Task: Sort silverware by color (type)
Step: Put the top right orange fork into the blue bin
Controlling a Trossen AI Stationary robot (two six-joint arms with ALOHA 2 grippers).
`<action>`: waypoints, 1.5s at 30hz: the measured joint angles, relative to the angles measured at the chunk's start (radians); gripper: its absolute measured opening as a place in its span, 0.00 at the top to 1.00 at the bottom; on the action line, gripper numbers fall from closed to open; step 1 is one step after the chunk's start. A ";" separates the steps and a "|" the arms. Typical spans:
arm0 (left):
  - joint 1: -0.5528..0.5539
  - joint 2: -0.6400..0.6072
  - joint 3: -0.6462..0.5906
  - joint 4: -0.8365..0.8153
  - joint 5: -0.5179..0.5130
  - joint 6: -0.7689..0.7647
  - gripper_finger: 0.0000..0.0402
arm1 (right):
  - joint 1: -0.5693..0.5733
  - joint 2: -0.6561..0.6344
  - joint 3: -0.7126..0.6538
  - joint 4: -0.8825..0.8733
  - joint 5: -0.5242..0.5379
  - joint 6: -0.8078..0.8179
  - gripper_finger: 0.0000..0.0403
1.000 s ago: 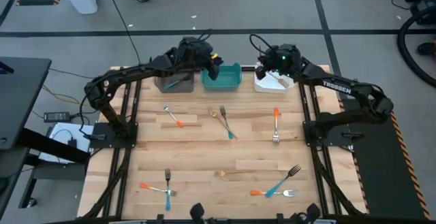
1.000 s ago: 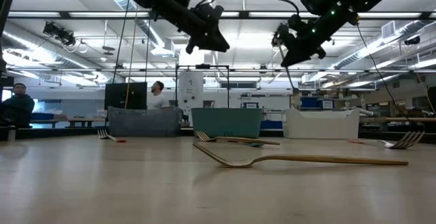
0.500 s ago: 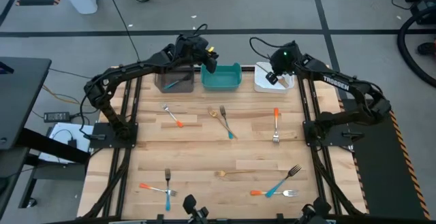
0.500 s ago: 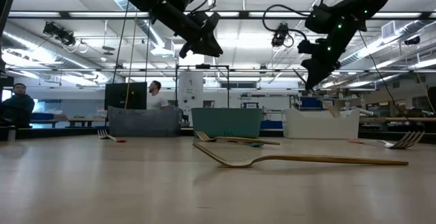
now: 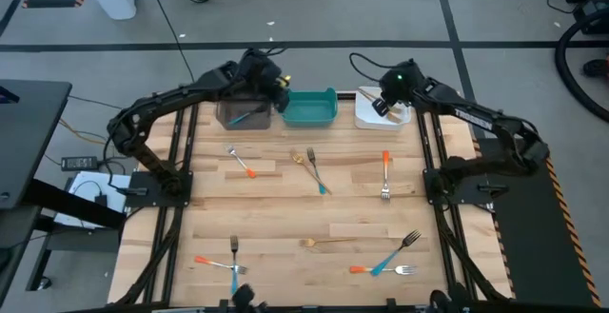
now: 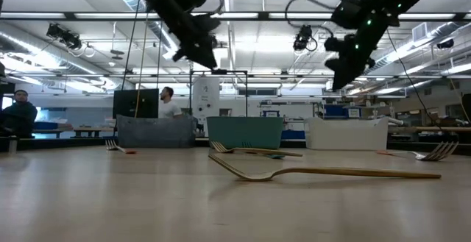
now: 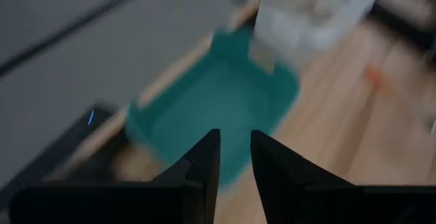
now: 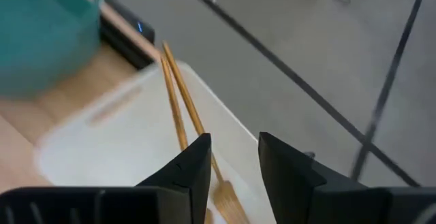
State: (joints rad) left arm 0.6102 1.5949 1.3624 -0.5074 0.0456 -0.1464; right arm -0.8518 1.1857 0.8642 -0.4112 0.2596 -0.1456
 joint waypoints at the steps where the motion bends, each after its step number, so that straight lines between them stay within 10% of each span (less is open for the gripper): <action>1: 0.000 -0.015 0.000 -0.065 -0.001 0.010 0.77 | 0.010 -0.023 0.000 0.000 -0.004 0.030 0.68; 17: -0.019 -0.063 0.000 -0.312 -0.011 0.100 0.77 | 0.265 -0.279 0.000 -0.350 -0.604 0.411 0.68; 33: -0.102 -0.063 0.000 -0.274 -0.010 0.158 0.77 | 0.538 -0.167 0.000 -0.608 -0.275 1.192 0.68; 45: -0.117 -0.063 0.000 -0.266 -0.010 0.158 0.77 | 0.654 0.119 0.000 -0.630 -0.259 1.299 0.68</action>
State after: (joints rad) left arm 0.4934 1.5322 1.3621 -0.7735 0.0356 0.0120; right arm -0.1973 1.3051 0.8642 -1.0415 0.0009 1.1534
